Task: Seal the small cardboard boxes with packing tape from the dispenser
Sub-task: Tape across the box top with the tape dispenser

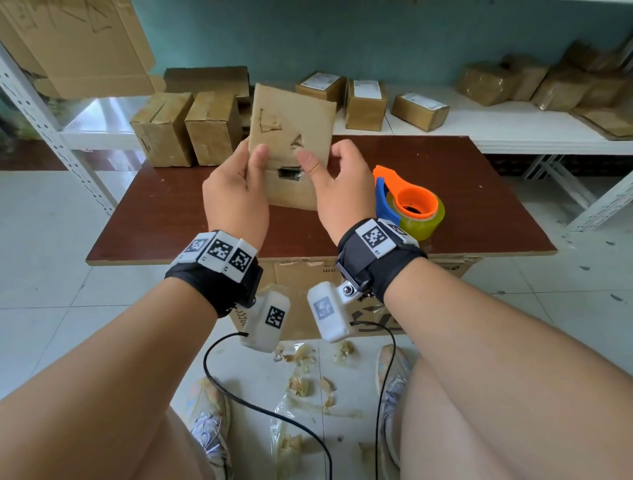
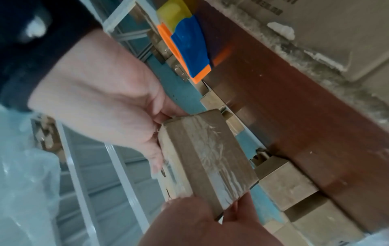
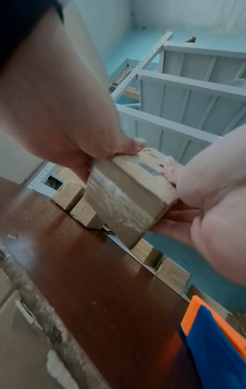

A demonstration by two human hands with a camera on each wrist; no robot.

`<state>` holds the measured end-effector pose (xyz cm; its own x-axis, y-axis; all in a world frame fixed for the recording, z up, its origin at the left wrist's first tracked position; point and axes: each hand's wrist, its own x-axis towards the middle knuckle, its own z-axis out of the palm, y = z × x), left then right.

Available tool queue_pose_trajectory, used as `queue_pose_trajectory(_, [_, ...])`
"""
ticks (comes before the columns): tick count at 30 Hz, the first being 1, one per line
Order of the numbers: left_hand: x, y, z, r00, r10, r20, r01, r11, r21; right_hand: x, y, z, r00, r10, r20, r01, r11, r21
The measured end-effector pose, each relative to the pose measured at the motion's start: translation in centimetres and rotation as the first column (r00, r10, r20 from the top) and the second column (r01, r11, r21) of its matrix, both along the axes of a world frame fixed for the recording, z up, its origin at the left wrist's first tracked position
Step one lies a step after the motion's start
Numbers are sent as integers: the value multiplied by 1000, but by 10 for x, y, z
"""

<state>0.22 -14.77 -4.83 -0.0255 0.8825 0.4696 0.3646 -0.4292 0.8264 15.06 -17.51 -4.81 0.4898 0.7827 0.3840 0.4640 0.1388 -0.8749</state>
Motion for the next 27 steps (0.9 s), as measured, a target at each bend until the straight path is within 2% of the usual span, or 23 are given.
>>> queue_pose_trajectory(2, [-3, 3, -7, 1000, 25, -15, -26, 999, -39, 3, 5, -5, 1000, 20, 19, -20, 1000, -19])
queue_pose_trajectory(4, [-6, 12, -15, 997, 80, -3, -79, 982, -173, 9, 12, -13, 998, 39, -52, -43, 995, -88])
queue_pose_trajectory(7, [-9, 25, -21, 988, 154, 15, -131, 886, -444, 18, 21, -26, 963, 77, -256, -134, 968, -212])
queue_pose_trajectory(8, [-8, 27, -22, 989, 148, -20, -138, 851, -506, 19, 21, -28, 965, 86, -249, -153, 952, -265])
queue_pose_trajectory(12, [7, 28, -29, 994, 50, -95, -99, 772, -628, 18, 20, -32, 967, 251, -38, -236, 834, -499])
queue_pose_trajectory(13, [11, 30, -32, 995, 42, -90, -90, 755, -650, 21, 19, -30, 965, 256, 50, -193, 832, -520])
queue_pose_trajectory(14, [14, 31, -34, 996, 45, -80, -87, 744, -662, 25, 18, -26, 966, 201, 160, -90, 848, -523])
queue_pose_trajectory(16, [17, 33, -37, 995, 81, -62, -102, 733, -673, 40, 18, -23, 921, -59, 384, 229, 881, -413])
queue_pose_trajectory(18, [17, 36, -37, 986, 148, -81, -164, 715, -679, 57, 12, -19, 817, -328, 475, 515, 785, -345])
queue_pose_trajectory(19, [17, 38, -36, 975, 187, -123, -220, 708, -671, 67, 8, -21, 782, -369, 502, 586, 711, -389])
queue_pose_trajectory(21, [17, 37, -29, 944, 249, -216, -330, 710, -623, 86, 1, -27, 794, -288, 535, 593, 561, -578])
queue_pose_trajectory(23, [16, 32, -18, 931, 282, -233, -365, 759, -539, 104, -4, -36, 816, -186, 547, 564, 462, -684])
queue_pose_trajectory(24, [15, 28, -12, 929, 294, -224, -368, 794, -484, 110, -5, -40, 815, -156, 558, 559, 466, -686])
queue_pose_trajectory(27, [8, 19, -1, 935, 316, -162, -352, 881, -317, 120, -6, -39, 835, -117, 538, 506, 548, -666])
